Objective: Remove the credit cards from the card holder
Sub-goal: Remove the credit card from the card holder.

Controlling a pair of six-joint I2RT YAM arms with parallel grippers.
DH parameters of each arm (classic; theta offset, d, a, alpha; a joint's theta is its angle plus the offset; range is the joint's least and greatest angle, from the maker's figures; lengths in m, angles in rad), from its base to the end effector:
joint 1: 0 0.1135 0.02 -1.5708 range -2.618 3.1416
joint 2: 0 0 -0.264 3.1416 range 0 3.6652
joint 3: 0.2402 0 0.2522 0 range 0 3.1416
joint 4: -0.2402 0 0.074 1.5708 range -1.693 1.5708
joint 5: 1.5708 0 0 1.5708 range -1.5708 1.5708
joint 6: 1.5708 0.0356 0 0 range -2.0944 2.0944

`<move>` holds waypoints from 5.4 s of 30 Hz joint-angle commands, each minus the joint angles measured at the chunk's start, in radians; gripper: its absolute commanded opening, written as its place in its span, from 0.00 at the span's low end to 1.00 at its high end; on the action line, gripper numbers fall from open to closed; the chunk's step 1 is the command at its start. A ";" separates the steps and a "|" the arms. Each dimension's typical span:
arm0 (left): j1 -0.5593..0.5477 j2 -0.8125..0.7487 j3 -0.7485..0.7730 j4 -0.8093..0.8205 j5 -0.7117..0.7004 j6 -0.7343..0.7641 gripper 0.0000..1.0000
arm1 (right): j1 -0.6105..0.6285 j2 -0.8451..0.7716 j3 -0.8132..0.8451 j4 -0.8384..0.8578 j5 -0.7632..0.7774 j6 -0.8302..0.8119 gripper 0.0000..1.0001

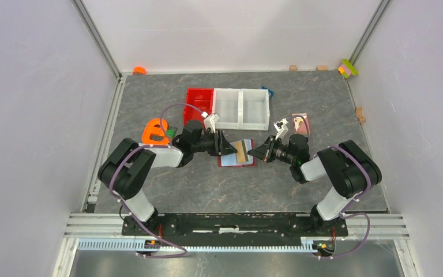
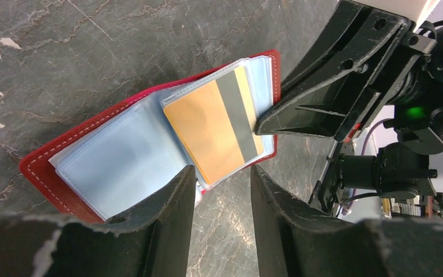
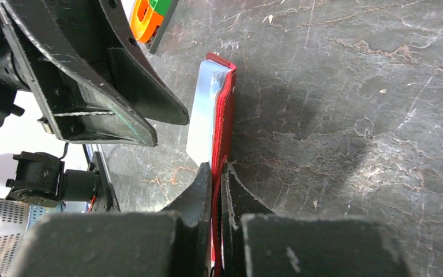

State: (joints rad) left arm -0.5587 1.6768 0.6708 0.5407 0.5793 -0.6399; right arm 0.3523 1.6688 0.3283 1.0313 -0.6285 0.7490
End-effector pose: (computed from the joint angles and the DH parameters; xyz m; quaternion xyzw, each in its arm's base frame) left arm 0.2631 -0.1875 0.1546 0.1167 0.8210 -0.4845 0.2784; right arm 0.2350 0.1087 0.1202 -0.0274 0.7889 0.5062 0.3474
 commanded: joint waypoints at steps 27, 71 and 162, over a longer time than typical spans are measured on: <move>0.031 0.201 0.102 0.185 0.158 -0.194 0.47 | 0.004 0.078 0.029 0.090 -0.055 0.055 0.00; 0.075 0.279 0.148 0.062 0.194 -0.181 0.11 | 0.005 0.110 0.099 -0.132 -0.022 -0.036 0.01; 0.089 0.302 0.190 -0.085 0.241 -0.117 0.20 | 0.000 0.121 0.121 -0.184 -0.031 -0.067 0.11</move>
State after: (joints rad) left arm -0.4614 1.9701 0.8360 0.4400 0.7902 -0.7681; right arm 0.3439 1.7840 0.4202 0.8349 -0.6617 0.7124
